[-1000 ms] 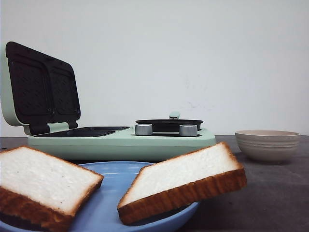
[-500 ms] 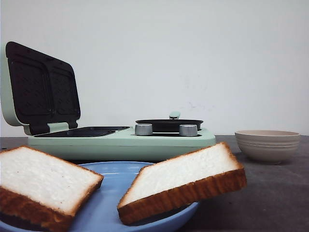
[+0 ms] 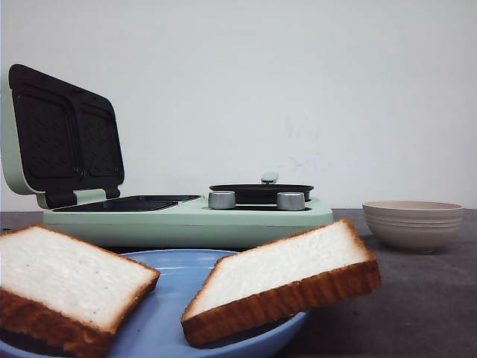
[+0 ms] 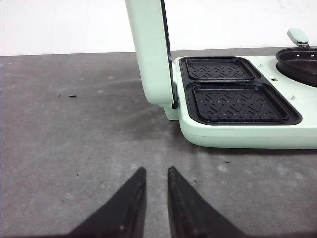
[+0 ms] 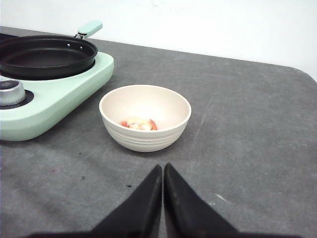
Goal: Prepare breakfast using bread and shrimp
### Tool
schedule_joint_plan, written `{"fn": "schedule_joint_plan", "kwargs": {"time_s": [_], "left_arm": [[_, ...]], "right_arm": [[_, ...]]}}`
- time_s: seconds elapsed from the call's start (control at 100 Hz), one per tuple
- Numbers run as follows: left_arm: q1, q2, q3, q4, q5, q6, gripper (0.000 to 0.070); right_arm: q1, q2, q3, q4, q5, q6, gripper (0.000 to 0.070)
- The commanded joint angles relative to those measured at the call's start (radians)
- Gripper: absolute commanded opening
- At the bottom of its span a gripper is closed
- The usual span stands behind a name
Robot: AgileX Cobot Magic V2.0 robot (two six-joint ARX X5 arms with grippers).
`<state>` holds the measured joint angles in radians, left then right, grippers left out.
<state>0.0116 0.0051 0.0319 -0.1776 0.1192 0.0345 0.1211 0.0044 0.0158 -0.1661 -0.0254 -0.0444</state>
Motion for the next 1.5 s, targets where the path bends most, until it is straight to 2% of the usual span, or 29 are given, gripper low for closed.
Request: {"fn": "schedule_joint_plan", "kwargs": {"time_s": [0.0, 0.46, 0.62, 0.72, 0.81, 0.97, 1.07, 1.18, 1.31, 1.49], "left_arm": [[0.0, -0.002, -0.016, -0.009, 0.004, 0.003, 0.0], [0.0, -0.002, -0.016, -0.008, 0.005, -0.002, 0.0], [0.0, -0.002, -0.016, -0.002, 0.013, -0.006, 0.0], [0.0, -0.002, -0.016, -0.001, 0.017, -0.072, 0.0], [0.0, -0.002, -0.016, -0.001, 0.013, -0.144, 0.0], [0.0, -0.002, -0.004, -0.011, 0.011, -0.309, 0.0001], [0.0, -0.001, 0.026, -0.034, 0.019, -0.409, 0.0003], [0.0, 0.014, 0.088, -0.107, 0.063, -0.47, 0.0005], [0.0, 0.064, 0.208, -0.227, 0.111, -0.494, 0.0006], [0.0, 0.162, 0.397, -0.383, 0.153, -0.477, 0.0005]], "right_arm": [[0.001, -0.001, -0.004, 0.016, -0.001, 0.011, 0.0005], [0.001, -0.001, -0.004, 0.029, -0.001, 0.012, 0.0005], [0.001, -0.001, -0.004, 0.063, -0.002, 0.047, 0.0005], [0.001, -0.001, -0.004, 0.06, -0.002, 0.079, 0.0005], [0.001, -0.001, -0.004, 0.061, -0.001, 0.145, 0.0004], [0.001, -0.001, 0.01, 0.052, -0.001, 0.256, 0.0004], [0.0, 0.002, 0.06, 0.003, 0.002, 0.309, 0.0004], [0.001, 0.034, 0.165, -0.111, 0.002, 0.353, 0.0003], [0.001, 0.128, 0.297, -0.201, -0.009, 0.385, 0.0003], [0.001, 0.297, 0.468, -0.32, -0.114, 0.396, 0.0004]]}}
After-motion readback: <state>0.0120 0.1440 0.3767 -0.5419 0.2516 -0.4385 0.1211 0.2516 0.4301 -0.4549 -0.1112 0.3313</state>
